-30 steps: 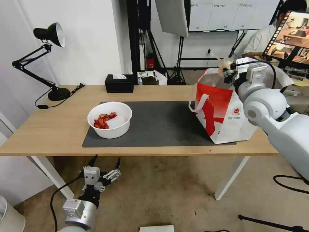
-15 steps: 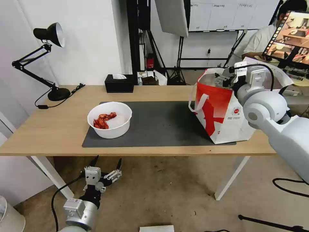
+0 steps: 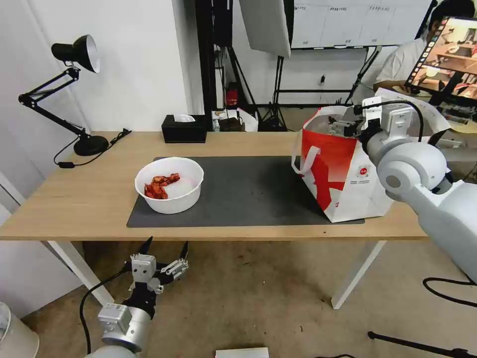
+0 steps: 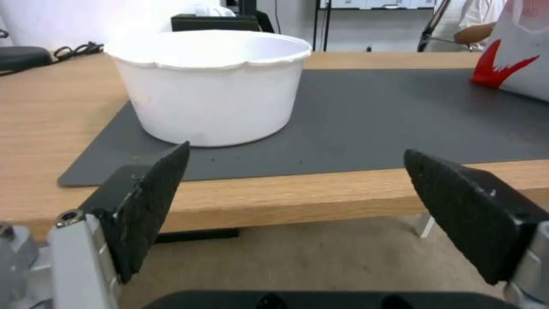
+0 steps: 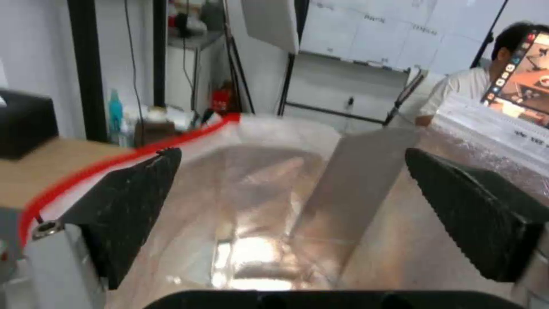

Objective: Pick up the trash from the table and place it into the takeout bag.

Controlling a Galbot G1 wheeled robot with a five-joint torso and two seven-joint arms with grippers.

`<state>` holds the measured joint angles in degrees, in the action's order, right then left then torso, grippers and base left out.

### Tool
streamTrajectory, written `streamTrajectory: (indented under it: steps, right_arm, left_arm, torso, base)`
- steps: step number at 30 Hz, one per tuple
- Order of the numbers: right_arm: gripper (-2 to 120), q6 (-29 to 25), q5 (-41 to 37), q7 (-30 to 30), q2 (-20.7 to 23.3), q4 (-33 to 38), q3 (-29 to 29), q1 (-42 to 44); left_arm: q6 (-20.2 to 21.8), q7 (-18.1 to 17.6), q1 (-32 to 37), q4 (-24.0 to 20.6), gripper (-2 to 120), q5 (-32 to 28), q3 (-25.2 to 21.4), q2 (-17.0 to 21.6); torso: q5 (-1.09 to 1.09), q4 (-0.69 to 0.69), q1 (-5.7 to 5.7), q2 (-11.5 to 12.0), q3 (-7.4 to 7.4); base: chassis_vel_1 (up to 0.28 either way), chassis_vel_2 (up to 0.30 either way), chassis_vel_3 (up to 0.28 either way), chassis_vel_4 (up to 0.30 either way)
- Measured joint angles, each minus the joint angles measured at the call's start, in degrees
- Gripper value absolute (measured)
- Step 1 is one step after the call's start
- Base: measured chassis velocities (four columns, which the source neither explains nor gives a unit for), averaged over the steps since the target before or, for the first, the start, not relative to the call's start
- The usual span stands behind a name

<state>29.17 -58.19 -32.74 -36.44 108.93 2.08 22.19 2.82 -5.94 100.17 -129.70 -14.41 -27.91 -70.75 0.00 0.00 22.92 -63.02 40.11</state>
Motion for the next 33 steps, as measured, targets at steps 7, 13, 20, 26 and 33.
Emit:
streamTrajectory:
  steps: [7,13,20,26,33]
  right_arm:
    - [100,-10.84,-2.83,2.12,0.15,7.36,-4.22,7.51]
    - [100,-18.89,1.76,5.73,-2.11,16.63,-5.09,21.12]
    - [100,-23.35,13.14,10.06,-4.42,23.31,-12.29,42.29]
    - [100,-29.23,22.38,14.06,-9.35,23.51,-17.34,61.2]
    - [100,-32.79,34.45,10.25,-15.99,20.52,-17.58,71.62]
  left_arm:
    - [-0.06,-0.03,-0.64,0.23,100,-0.47,-0.06,0.04]
    - [-1.58,-0.07,2.41,-1.07,100,0.83,-2.62,-3.33]
    - [-1.96,-0.12,2.9,-1.31,100,2.11,-2.48,-5.64]
    - [-2.19,0.03,3.15,-0.87,100,2.69,-2.22,-5.95]
    - [-3.13,-0.05,3.09,-0.38,100,2.86,-2.19,-6.06]
  torso:
    - [-0.01,0.02,0.0,0.0,0.0]
    - [0.03,0.02,0.0,0.0,0.0]
    - [0.0,-0.01,-0.01,-0.01,-0.01]
    - [0.01,-0.02,-0.01,0.0,-0.01]
    - [0.0,-0.01,-0.01,-0.01,-0.01]
  base:
    - [0.0,0.0,0.0,0.0]
    - [0.0,0.0,0.0,0.0]
    - [0.0,0.0,0.0,0.0]
    - [0.0,0.0,0.0,0.0]
    - [0.0,0.0,0.0,0.0]
